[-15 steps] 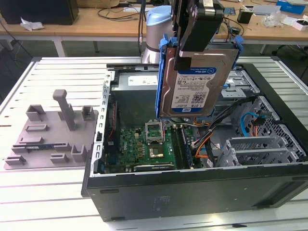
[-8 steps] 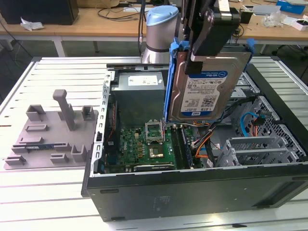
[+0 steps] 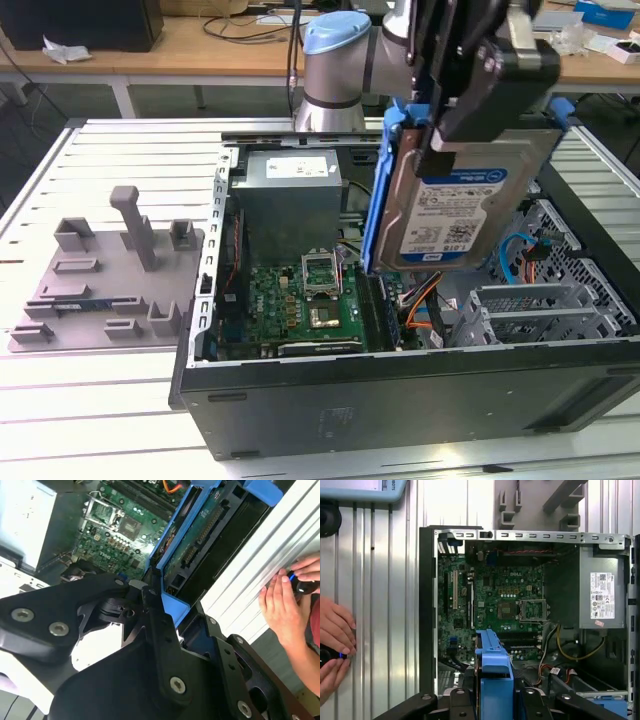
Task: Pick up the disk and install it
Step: 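Insert the disk into the insertion slot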
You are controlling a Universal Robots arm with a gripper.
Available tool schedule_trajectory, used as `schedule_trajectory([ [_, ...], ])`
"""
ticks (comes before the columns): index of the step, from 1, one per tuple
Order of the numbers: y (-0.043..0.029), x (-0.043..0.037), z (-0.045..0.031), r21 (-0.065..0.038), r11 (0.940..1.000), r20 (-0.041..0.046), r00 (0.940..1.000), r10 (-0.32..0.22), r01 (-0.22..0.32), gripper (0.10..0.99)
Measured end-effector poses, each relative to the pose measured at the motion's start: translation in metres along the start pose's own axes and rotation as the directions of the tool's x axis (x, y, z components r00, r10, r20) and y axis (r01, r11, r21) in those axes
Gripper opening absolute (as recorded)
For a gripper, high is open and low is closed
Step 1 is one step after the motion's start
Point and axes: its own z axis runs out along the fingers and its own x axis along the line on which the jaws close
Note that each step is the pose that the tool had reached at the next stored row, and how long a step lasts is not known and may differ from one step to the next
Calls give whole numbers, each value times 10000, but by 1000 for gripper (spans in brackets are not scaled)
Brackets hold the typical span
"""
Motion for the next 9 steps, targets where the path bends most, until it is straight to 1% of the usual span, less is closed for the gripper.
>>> schedule_trajectory([
  [5,-106,121,-4,-1,10000,21,10000,1,-1,369],
  [7,-186,201,-7,-3,10000,40,10000,1,-1,369],
  [9,-238,242,-8,-2,10000,58,10000,1,-1,369],
])
